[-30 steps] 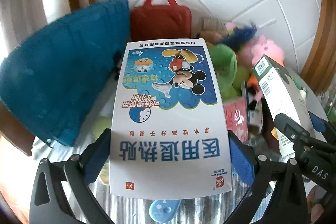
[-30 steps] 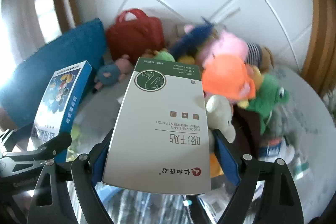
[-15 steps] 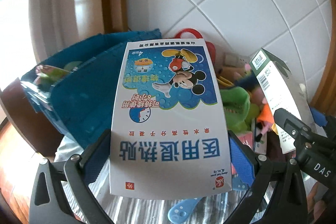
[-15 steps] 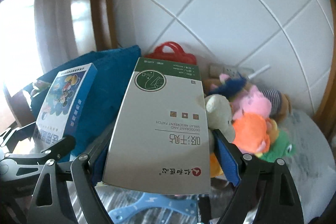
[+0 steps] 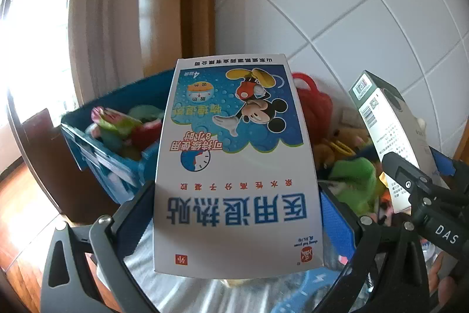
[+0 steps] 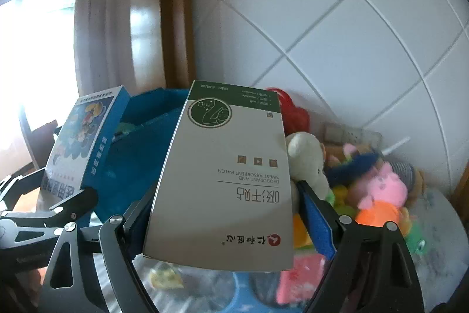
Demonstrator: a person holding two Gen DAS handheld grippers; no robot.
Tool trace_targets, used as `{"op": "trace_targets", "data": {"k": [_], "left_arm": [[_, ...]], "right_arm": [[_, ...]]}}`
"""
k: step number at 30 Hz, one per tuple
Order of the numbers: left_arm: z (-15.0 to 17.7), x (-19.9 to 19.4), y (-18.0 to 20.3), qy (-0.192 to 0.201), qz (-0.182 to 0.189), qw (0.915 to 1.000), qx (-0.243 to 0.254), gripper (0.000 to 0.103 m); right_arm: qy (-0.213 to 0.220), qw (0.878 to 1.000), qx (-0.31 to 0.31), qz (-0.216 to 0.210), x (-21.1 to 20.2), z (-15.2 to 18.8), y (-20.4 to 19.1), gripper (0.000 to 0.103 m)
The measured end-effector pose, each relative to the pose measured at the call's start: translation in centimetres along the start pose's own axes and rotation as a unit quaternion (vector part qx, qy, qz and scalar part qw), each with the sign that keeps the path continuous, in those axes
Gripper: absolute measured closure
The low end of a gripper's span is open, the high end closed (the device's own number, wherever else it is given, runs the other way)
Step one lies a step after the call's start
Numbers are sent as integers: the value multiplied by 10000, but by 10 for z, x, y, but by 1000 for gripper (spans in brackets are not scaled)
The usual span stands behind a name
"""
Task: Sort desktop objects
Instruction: 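Lift and carry both boxes over the blue crate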
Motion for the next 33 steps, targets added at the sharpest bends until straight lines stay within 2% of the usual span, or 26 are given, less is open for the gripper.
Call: {"op": "trace_targets", "data": {"k": [5, 12, 19, 22, 26, 33], "left_arm": [[-29, 20, -49, 215, 35, 9998, -19, 0], [-78, 58, -136, 515, -132, 9986, -29, 0], [-109, 110, -214, 424, -346, 9985, 17, 0], [-117, 134, -243, 325, -375, 9988, -3, 0], [-120, 158, -266, 191, -368, 9991, -25, 0], [-119, 199, -273, -79, -277, 9996, -83, 0]], "right_arm": [[259, 9996, -90, 26, 23, -29, -44, 15], [626, 9977, -219, -138, 70, -80, -126, 15], [688, 9964, -247, -420, 138, -115, -198, 15], [618, 9967, -267, -449, 169, -123, -215, 15], [462, 9977, -287, -396, 207, -130, -227, 15], [109, 9991, -374, -136, 252, -124, -242, 15]]}}
Point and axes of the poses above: each gripper's, at about its wrist camera, not at the fingertips, and x roughly the way its jaws point, y to its right, z to its underside, the point moved 8 cm from there along x, roughly the way its jaws point, and after that the axes turned 8 degrees about -z, right-handed, at the moved point
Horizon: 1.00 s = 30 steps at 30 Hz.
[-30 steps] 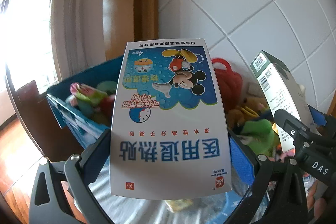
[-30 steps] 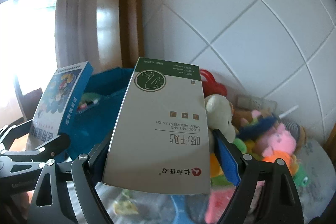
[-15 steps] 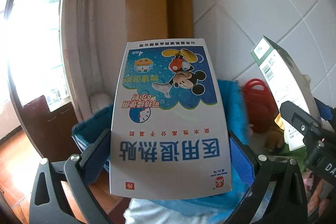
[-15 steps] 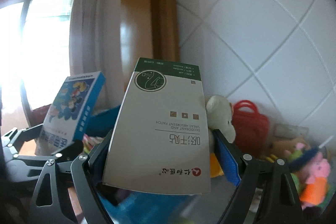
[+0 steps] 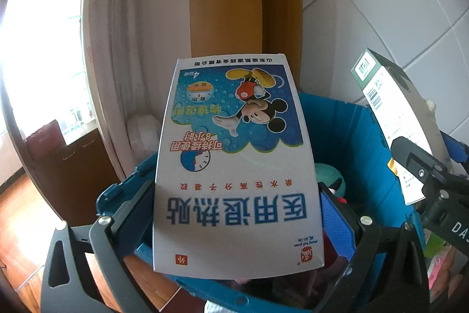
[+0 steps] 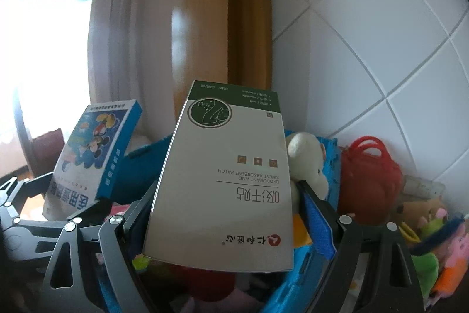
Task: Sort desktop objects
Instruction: 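Lift and carry both boxes over the blue crate, then open both tools to drop the boxes into the crate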
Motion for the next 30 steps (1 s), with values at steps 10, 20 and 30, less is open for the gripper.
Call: {"op": "trace_targets", "data": {"k": [10, 20, 30], "left_arm": [[-1, 19, 18, -154, 156, 9997, 111, 0], [7, 26, 14, -301, -19, 9995, 91, 0], [12, 4, 15, -224, 28, 9997, 60, 0]], "right_arm": [[-111, 9995, 149, 236, 13, -2, 28, 5], [-165, 9996, 52, 241, 7, 5, 15, 0], [-131, 9994, 39, 327, -11, 6, 17, 0]]}}
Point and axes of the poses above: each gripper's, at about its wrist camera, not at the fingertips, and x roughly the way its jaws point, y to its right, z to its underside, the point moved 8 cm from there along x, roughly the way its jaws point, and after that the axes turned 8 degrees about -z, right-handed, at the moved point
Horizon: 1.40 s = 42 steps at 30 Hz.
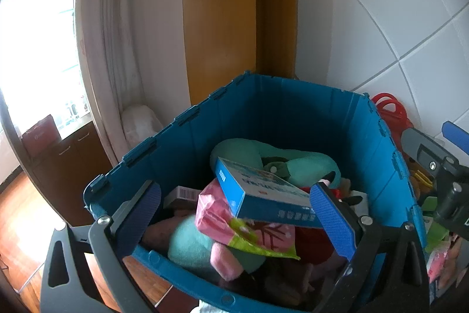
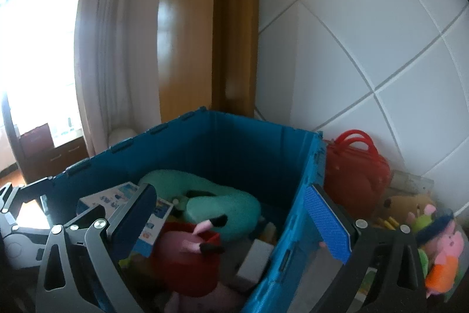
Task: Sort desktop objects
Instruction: 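Open both tools to drop the boxes into the crate, then move both tools back over the table items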
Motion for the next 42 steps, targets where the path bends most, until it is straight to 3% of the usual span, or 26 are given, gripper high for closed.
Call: {"op": "trace_targets", "data": {"k": [12, 21, 35, 42], "left_arm": [[26, -34, 11, 11, 141, 9999, 9, 0], [52, -91, 57, 109, 345, 9993, 36, 0], [122, -201, 208, 38, 918, 9948, 431, 0], [176, -249, 315, -193, 1551, 9825, 1010, 0]], "right_arm": [[-77, 9998, 92, 160, -44, 32, 9, 0], [-25, 9994, 201, 274, -108, 63, 46, 0], [-136, 9947, 584, 837, -261, 147, 178, 0], [-402, 9822, 1071, 1489, -343, 213, 263, 0]]}}
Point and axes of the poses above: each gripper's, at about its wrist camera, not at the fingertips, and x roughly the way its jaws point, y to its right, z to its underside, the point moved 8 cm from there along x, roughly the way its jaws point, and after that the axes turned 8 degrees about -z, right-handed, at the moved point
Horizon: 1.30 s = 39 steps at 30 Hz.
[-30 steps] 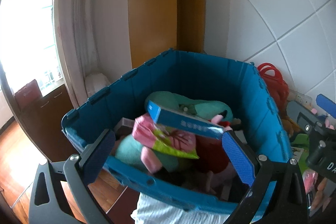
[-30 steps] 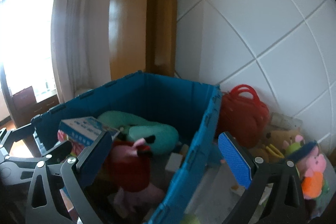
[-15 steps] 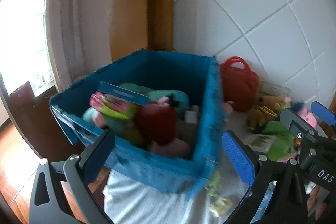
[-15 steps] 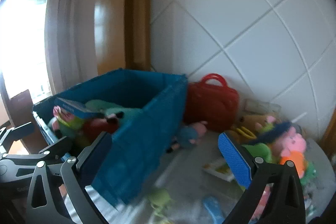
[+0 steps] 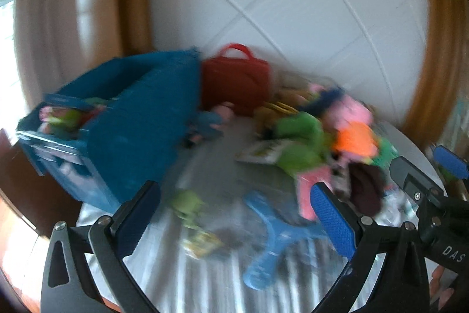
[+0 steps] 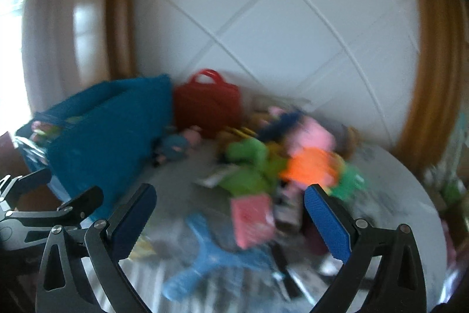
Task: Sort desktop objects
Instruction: 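Move both tools back over the table items, then grasp a black tape-wrapped cylinder with each tool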
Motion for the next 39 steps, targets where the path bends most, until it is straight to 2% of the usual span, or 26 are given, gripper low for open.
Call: {"op": "trace_targets", "data": {"k": [4, 11, 17, 19, 22, 24, 25, 26, 30, 33, 39], "left_arm": [[18, 8, 67, -222, 413, 9982, 366, 0], [57, 39, 171, -651, 988, 9868, 1108, 0], [96, 93, 216, -1193, 1162, 9749, 1479, 0], [108, 112, 222, -1308, 1096, 9739, 1497, 0], [125, 129, 227, -1535, 999, 9707, 1556, 0], [135, 137, 231, -1646, 891, 9696, 1575, 0], [140, 139, 234, -1691, 857, 9697, 1539, 0], [145, 142, 236, -1736, 809, 9701, 1493, 0], [165, 143, 242, -1898, 541, 9725, 1238, 0], [183, 139, 243, -2052, 203, 9746, 874, 0], [220, 127, 259, -2293, -262, 9722, 391, 3]], "right_arm": [[-241, 9979, 353, 486, -19, 36, 66, 0], [-654, 9857, 1071, 1127, -23, 91, 157, 0], [-1161, 9708, 1463, 1502, 3, 137, 212, 0], [-1289, 9677, 1521, 1541, 13, 153, 222, 0], [-1489, 9645, 1664, 1412, 31, 180, 234, 4], [-1652, 9619, 1748, 1297, 41, 196, 243, 19], [-1703, 9616, 1742, 1263, 44, 200, 245, 30], [-1772, 9613, 1715, 1229, 47, 205, 249, 36], [-2014, 9639, 1479, 920, 60, 222, 264, 37], [-2174, 9665, 1242, 572, 64, 231, 276, 41], [-2319, 9687, 874, 139, 62, 255, 299, 42]]}}
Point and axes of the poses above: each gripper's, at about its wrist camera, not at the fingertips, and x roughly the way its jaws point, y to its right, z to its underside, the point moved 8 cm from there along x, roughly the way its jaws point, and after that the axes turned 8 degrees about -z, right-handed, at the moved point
